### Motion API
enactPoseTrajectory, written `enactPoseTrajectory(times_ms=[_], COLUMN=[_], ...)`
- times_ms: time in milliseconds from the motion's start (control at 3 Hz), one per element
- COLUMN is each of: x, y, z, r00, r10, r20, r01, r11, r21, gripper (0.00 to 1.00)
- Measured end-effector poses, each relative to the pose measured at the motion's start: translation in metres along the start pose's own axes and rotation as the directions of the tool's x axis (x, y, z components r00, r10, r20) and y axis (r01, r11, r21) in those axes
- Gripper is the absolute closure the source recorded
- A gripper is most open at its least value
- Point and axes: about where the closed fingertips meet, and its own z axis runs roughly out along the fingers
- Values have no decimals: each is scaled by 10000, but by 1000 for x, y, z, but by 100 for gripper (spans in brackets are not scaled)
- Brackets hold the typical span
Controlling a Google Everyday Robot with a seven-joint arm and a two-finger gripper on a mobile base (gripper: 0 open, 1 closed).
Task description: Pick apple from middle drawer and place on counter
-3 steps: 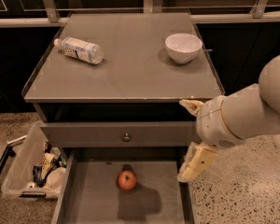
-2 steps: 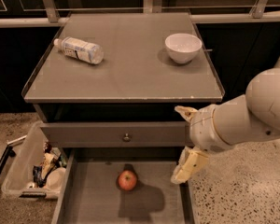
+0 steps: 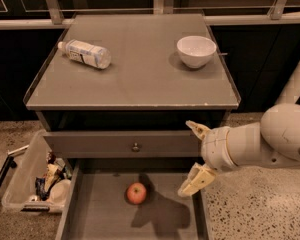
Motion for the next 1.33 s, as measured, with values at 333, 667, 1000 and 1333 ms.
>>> enactPoseTrajectory(times_ms=[333,667,1000,1333], x=[15,28,28,28], y=[0,3,3,6], z=[22,44,44,48], r00=[9978,9940,9940,9924], r10=[37,69,69,121], r20=[662,1090,1090,1223], r01=[-53,-104,-104,-151], r11=[9997,9995,9995,9996], r21=[247,313,313,243], gripper=[0,0,0,0])
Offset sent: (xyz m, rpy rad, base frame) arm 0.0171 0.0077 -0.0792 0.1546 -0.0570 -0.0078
